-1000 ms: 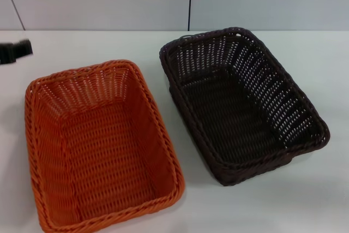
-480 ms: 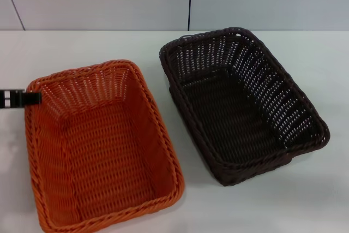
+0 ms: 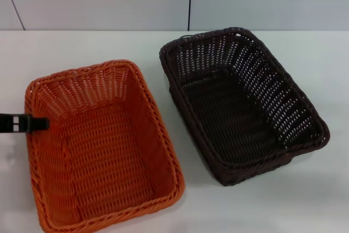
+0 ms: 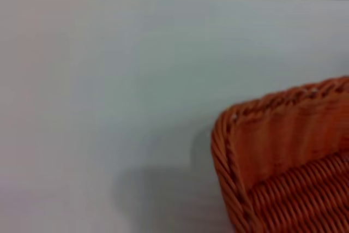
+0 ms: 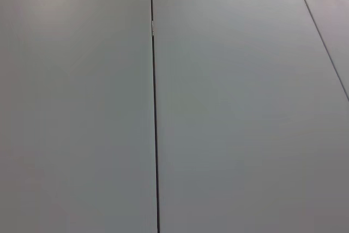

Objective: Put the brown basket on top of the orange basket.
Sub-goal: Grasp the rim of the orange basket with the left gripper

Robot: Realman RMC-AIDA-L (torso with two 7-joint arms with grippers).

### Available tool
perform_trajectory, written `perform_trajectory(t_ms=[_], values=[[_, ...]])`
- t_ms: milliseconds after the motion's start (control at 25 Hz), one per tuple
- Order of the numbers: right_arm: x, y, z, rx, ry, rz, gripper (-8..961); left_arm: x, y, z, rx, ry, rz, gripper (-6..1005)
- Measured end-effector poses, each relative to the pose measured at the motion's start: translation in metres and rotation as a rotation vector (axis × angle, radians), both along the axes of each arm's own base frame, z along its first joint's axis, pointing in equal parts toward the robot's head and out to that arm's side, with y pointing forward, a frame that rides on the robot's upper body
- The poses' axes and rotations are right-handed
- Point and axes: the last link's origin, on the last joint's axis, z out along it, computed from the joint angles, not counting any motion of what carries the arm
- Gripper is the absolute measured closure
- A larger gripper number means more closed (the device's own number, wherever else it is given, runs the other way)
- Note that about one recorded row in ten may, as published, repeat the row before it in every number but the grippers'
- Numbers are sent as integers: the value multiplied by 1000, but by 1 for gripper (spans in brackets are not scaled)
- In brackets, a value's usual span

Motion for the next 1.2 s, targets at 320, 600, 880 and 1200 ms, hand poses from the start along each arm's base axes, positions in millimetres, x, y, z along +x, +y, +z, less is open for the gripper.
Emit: perform_trajectory(t_ms=[320, 600, 880, 1200], values=[[-1, 0, 1, 1, -2, 3, 306, -5, -1, -9, -32, -32, 27, 221], [-2, 1, 0, 2, -1, 7, 306, -16, -1, -22, -75, -77, 71, 224], [-2, 1, 1, 5, -1, 9, 307, -23, 1, -29, -105, -74, 100, 350], [-3, 1, 0, 5, 1, 10, 307, -14, 4, -25, -114, -59, 46, 530]])
